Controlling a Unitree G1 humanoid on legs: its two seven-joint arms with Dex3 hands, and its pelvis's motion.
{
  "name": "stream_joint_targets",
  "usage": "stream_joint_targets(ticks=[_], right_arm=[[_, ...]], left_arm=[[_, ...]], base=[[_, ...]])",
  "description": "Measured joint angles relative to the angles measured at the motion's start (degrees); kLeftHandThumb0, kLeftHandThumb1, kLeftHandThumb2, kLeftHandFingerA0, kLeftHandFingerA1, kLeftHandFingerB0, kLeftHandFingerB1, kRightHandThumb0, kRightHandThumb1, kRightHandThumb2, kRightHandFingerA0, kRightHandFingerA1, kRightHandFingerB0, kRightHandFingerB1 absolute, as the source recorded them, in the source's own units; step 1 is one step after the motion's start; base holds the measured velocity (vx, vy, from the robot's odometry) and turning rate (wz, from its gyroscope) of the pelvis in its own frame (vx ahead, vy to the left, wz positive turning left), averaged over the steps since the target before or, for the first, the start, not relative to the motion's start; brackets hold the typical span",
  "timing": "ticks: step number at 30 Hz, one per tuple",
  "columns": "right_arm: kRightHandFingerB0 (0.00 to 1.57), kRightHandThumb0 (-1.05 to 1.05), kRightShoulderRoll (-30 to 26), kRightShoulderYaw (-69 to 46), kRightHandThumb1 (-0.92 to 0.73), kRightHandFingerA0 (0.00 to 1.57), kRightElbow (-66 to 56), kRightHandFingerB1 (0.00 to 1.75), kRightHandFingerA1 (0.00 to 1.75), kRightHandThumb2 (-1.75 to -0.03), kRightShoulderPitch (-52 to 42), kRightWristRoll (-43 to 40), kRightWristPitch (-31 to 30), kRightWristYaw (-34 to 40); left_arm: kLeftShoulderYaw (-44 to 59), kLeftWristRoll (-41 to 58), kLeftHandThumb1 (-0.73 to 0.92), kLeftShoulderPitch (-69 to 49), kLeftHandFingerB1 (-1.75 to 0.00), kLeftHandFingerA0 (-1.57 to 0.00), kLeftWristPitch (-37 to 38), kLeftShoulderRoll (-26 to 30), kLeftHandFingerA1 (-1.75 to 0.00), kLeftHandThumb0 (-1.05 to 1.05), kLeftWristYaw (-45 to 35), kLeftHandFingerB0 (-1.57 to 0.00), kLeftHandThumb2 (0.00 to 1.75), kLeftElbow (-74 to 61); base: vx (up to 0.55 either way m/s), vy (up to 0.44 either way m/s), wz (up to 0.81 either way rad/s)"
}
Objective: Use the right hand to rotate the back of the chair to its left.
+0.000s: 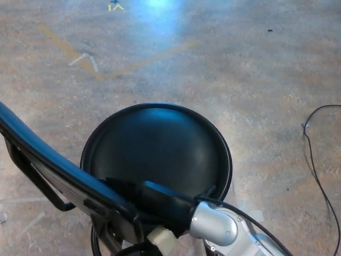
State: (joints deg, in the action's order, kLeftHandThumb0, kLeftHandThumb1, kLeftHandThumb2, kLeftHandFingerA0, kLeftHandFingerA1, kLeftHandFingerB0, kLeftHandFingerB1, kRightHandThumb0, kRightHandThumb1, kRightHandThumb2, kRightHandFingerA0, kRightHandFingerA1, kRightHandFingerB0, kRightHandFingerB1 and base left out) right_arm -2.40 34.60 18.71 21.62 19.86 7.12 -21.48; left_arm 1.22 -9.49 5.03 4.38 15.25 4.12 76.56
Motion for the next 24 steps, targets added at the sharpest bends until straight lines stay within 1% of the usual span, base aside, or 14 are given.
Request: stream_joint_targets(ticks=[2, 3, 6, 7, 11, 12, 13, 14, 15, 17, 18, 21, 22, 24], right_arm=[[0.00, -1.05, 0.4, 0.4, -0.60, 0.00, 1.0, 0.00, 0.00, -0.60, 0.7, 0.1, 0.0, 0.0], [0.00, -1.04, 0.7, 0.6, -0.58, 0.00, 1.5, 0.09, 0.13, -1.04, 1.2, 0.3, -0.1, 0.0], [0.00, -1.04, 1.3, 1.0, -0.58, 0.00, 2.7, 0.09, 0.13, -1.04, 1.9, 0.6, -0.1, 0.0], [0.00, -1.05, 1.4, 1.1, -0.59, 0.00, 3.0, 0.12, 0.17, -1.03, 2.1, 0.6, -0.1, 0.0], [0.00, -1.05, 2.1, 1.9, -0.59, 0.00, 4.5, 0.12, 0.19, -1.01, 2.8, 1.1, -0.1, 0.1], [0.00, -1.04, 2.2, 2.0, -0.50, 0.00, 4.6, 0.00, 0.00, -0.82, 2.9, 1.1, -0.1, 0.1], [0.00, -1.04, 2.3, 2.1, -0.50, 0.00, 4.9, 0.00, 0.00, -0.82, 3.1, 1.2, -0.1, 0.2], [0.00, -1.02, 2.5, 2.2, -0.52, 0.00, 5.3, 0.00, 0.00, -0.78, 3.3, 1.2, -0.1, 0.2], [0.00, -1.03, 2.7, 2.1, -0.62, 0.00, 5.9, 0.00, 0.00, -0.60, 3.5, 1.2, 0.0, 0.2], [0.00, -1.00, 2.9, 2.0, -0.61, 0.00, 6.8, 0.00, 0.00, -0.59, 3.7, 1.2, 0.2, 0.4], [0.00, -0.95, 2.9, 2.0, -0.53, 0.00, 7.3, 0.00, 0.00, -0.74, 3.9, 1.2, 0.3, 0.4], [0.00, -0.94, 3.1, 1.4, -0.54, 0.00, 9.2, 0.00, 0.00, -0.73, 4.1, 1.2, 0.4, 0.5], [0.00, -0.98, 3.1, 1.2, -0.60, 0.00, 9.7, 0.00, 0.00, -0.59, 4.2, 1.2, 0.5, 0.5], [0.00, -1.03, 3.1, 0.9, -0.61, 0.00, 10.4, 0.00, 0.00, -0.60, 4.2, 1.2, 0.5, 0.5]], left_arm=[[-0.1, 0.0, 0.72, -0.1, -0.45, -0.64, 0.1, 0.0, -0.51, -0.50, 0.0, -0.61, 0.61, 0.0], [-0.2, 0.0, 0.71, -0.2, -0.46, -0.65, 0.1, 0.0, -0.51, -0.49, 0.0, -0.62, 0.61, -0.1], [-0.1, 0.0, 0.71, -0.2, -0.46, -0.65, 0.3, 0.0, -0.51, -0.49, -0.1, -0.62, 0.61, -0.1], [0.0, 0.0, 0.71, -0.3, -0.46, -0.65, 0.4, 0.0, -0.52, -0.48, -0.2, -0.61, 0.61, -0.1], [0.3, 0.1, 0.72, -0.2, -0.45, -0.63, 0.3, 0.0, -0.51, -0.49, -0.2, -0.60, 0.62, -0.1], [0.3, 0.1, 0.72, -0.2, -0.45, -0.64, 0.3, 0.0, -0.51, -0.49, -0.2, -0.61, 0.62, -0.1], [0.4, 0.1, 0.72, -0.2, -0.45, -0.64, 0.3, 0.0, -0.51, -0.49, -0.2, -0.61, 0.62, -0.1], [0.4, 0.1, 0.72, -0.1, -0.45, -0.64, 0.3, 0.0, -0.50, -0.49, -0.3, -0.61, 0.61, -0.1], [0.3, 0.0, 0.73, -0.1, -0.45, -0.63, 0.3, 0.0, -0.50, -0.48, -0.3, -0.60, 0.62, -0.1], [0.2, 0.0, 0.72, 0.0, -0.46, -0.64, 0.3, 0.0, -0.51, -0.48, -0.3, -0.61, 0.61, -0.1], [0.2, 0.0, 0.72, 0.1, -0.46, -0.64, 0.3, 0.0, -0.51, -0.48, -0.3, -0.61, 0.61, 0.0], [0.5, 0.0, 0.70, 0.2, -0.46, -0.64, 0.3, 0.0, -0.51, -0.49, -0.3, -0.62, 0.61, -0.1], [0.5, 0.0, 0.70, 0.3, -0.46, -0.65, 0.3, 0.0, -0.51, -0.49, -0.4, -0.63, 0.61, -0.1], [0.6, 0.0, 0.71, 0.3, -0.46, -0.64, 0.3, 0.0, -0.51, -0.49, -0.4, -0.62, 0.61, -0.1]], base=[[0.00, 0.000, 0.00], [0.00, 0.000, 0.00], [0.00, 0.000, 0.00], [0.00, 0.000, 0.00], [0.00, 0.000, 0.00], [0.00, 0.000, 0.00], [0.00, 0.000, 0.00], [0.00, 0.000, 0.00], [0.00, 0.000, 0.00], [0.00, 0.000, 0.00], [0.00, 0.000, 0.00], [0.00, 0.000, 0.00], [0.00, 0.000, 0.00], [0.00, 0.000, 0.00]])
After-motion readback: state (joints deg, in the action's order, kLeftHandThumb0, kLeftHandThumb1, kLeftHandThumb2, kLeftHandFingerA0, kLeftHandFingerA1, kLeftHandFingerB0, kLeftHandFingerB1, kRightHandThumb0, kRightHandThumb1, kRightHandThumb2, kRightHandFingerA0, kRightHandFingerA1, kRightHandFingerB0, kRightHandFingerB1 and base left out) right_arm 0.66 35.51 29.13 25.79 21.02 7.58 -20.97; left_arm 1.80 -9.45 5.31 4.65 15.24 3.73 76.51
